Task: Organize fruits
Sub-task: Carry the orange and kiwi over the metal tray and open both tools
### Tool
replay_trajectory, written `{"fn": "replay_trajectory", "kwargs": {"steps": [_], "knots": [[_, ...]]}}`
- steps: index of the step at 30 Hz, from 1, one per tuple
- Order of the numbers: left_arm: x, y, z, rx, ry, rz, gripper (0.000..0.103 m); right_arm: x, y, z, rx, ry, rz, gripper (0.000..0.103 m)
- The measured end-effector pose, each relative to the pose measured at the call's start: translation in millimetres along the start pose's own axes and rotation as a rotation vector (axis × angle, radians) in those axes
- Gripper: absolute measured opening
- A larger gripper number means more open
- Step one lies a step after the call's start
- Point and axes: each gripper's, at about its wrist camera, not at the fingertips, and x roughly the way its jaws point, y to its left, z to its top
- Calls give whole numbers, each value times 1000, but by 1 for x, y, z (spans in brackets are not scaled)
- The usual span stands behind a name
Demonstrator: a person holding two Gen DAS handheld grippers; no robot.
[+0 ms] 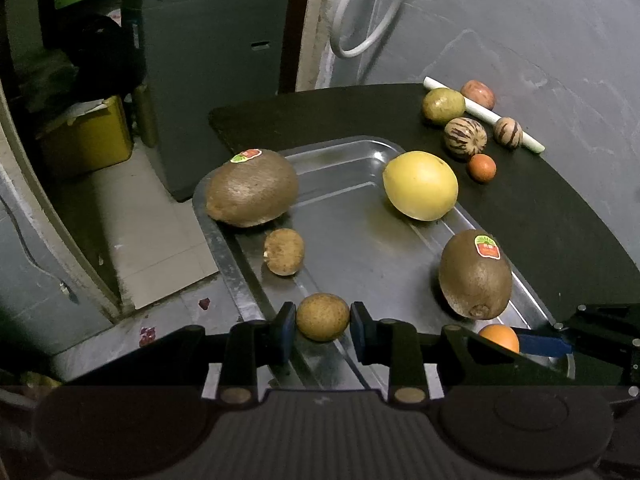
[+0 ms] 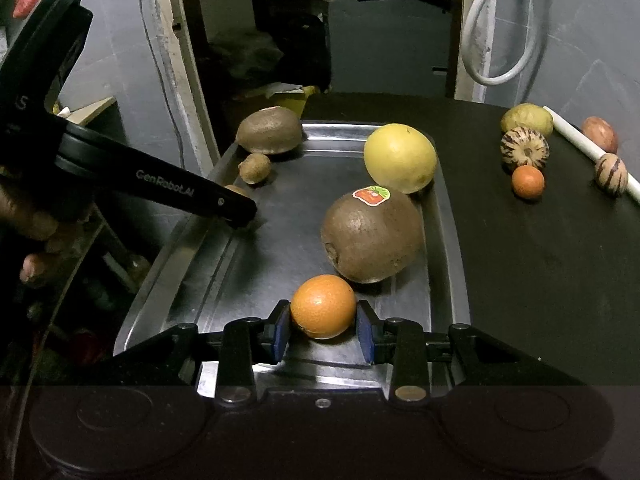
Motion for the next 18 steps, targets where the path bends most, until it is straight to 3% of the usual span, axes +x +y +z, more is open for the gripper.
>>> {"fn": "replay_trajectory", "kwargs": {"steps": [10,18], "knots": [[2,-3,1,27,2,-8,33,-1,2,1,19,-11,-30,38],[-2,-7,-1,35,-5,-28,56,-9,4,-3,35,-11,-54,53]]}}
